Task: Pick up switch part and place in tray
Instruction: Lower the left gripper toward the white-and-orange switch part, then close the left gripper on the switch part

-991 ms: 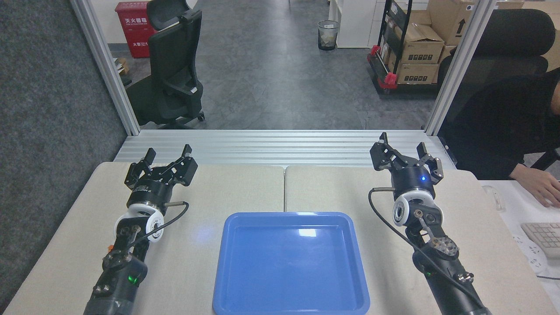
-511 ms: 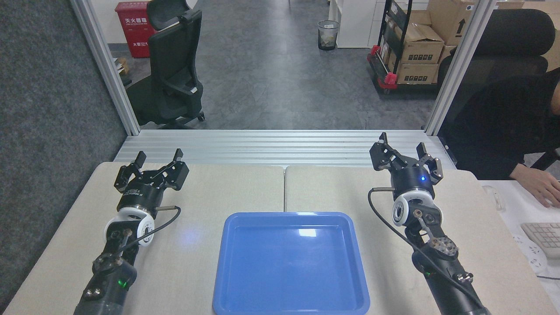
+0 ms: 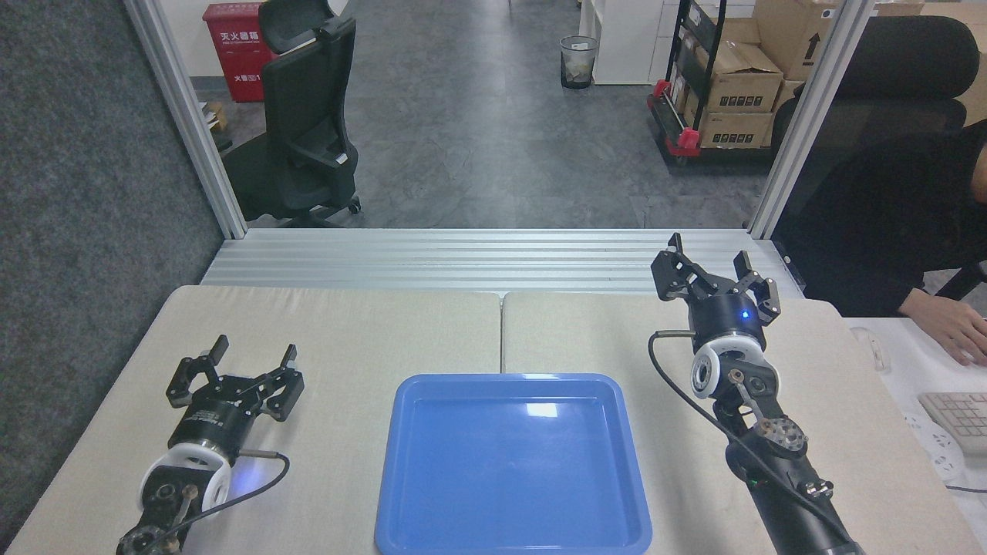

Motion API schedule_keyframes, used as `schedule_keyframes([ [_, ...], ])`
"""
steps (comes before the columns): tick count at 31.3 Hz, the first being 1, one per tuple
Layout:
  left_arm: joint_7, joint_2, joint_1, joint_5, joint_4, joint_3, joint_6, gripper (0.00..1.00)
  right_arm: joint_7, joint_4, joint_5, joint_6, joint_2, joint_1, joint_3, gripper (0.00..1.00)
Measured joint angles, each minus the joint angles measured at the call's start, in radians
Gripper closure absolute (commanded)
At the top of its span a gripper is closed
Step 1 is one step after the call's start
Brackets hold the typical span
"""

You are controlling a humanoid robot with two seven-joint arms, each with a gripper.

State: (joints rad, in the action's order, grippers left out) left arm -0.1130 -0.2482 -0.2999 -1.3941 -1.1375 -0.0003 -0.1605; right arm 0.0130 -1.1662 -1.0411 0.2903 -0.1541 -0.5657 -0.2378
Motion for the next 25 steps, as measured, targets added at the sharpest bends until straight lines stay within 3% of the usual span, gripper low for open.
schedule_keyframes([
  [11,-0.065,-0.089,0.136,-0.052,-0.004,0.016,-0.018,0.00,0.000,0.000,0.000,0.000,0.000,0.000,0.000,0.00],
  [14,-0.066,-0.105,0.154,-0.057,0.004,0.021,-0.022,0.04,0.000,0.000,0.000,0.002,0.000,0.000,0.000,0.00],
  [17,-0.063,-0.118,0.165,-0.061,0.015,0.024,-0.033,0.22,0.000,0.000,0.000,0.002,0.000,0.000,0.000,0.00],
  [18,-0.054,-0.123,0.169,-0.061,0.019,0.025,-0.041,0.36,0.000,0.000,0.000,0.002,0.000,0.001,0.000,0.00],
  [19,-0.046,-0.126,0.172,-0.060,0.024,0.026,-0.052,0.44,0.000,0.000,0.000,0.002,0.000,0.001,-0.001,0.00],
  [21,-0.012,-0.132,0.176,-0.053,0.032,0.028,-0.082,0.48,0.000,0.000,0.000,0.002,0.000,0.001,-0.001,0.00],
  [23,0.029,-0.138,0.180,-0.036,0.041,0.030,-0.112,0.61,0.000,0.000,0.000,0.002,0.000,0.001,-0.001,0.00],
  [25,0.060,-0.143,0.182,-0.022,0.048,0.033,-0.122,0.80,0.000,0.000,0.000,0.002,0.000,0.001,-0.001,0.00],
])
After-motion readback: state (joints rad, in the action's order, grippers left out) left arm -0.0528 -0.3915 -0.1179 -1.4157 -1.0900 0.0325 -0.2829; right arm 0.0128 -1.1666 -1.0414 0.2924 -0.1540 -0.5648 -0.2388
